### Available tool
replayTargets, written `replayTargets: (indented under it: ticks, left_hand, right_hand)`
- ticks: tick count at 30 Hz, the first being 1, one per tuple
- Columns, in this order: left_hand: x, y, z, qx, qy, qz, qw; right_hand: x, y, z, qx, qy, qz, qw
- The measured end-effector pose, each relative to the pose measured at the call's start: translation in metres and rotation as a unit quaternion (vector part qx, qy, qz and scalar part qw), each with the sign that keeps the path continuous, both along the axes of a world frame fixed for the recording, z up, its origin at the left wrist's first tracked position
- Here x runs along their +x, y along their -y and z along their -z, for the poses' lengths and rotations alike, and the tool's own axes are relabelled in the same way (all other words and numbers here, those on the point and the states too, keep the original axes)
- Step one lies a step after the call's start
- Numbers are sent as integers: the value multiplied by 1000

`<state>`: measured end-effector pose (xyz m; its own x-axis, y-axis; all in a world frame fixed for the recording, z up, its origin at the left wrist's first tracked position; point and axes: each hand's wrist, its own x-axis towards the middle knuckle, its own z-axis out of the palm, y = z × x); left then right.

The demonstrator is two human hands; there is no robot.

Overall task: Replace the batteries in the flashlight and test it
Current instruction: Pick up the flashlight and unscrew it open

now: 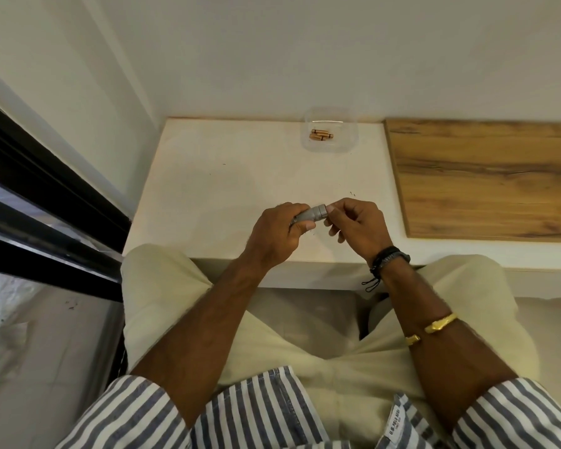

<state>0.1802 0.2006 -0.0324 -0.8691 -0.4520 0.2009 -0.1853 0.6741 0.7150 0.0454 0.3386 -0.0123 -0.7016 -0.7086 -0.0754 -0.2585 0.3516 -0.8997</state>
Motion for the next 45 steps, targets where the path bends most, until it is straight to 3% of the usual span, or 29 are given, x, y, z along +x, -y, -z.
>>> replayTargets:
  ticks: [3,6,15,19,25,33,37,41,45]
  left_hand:
    - [1,0,-1,-8,-4,-2,1000]
    - [1,0,0,-7,-1,5,1000]
    - [2,2,2,-8,-8,-5,1000]
    - [0,0,4,-12,0,0,1000]
    - [-1,-1,7,-21,14,9,1000]
    - [0,3,7,-14,9,1,1000]
    - [0,-1,6,-7,2,2,1000]
    - [1,-2,6,-13,9,9,1000]
    - [0,-1,7,-16,9,6,1000]
  right_hand:
    - [3,0,-2,-24,37,12,999]
    - [4,2,-1,-7,-19,6,1000]
    - [-1,-1,-1,-53,-40,-68,995]
    - [5,3,-1,-11,10,0,1000]
    - [3,2,4,4,-49,-3,999]
    - [-4,-1,4,-62,-12,-68,996]
    - [1,2,3,-31,55,-26,998]
    - [4,3,6,14,-1,8,1000]
    - [2,1,6,-12,-30,-16,999]
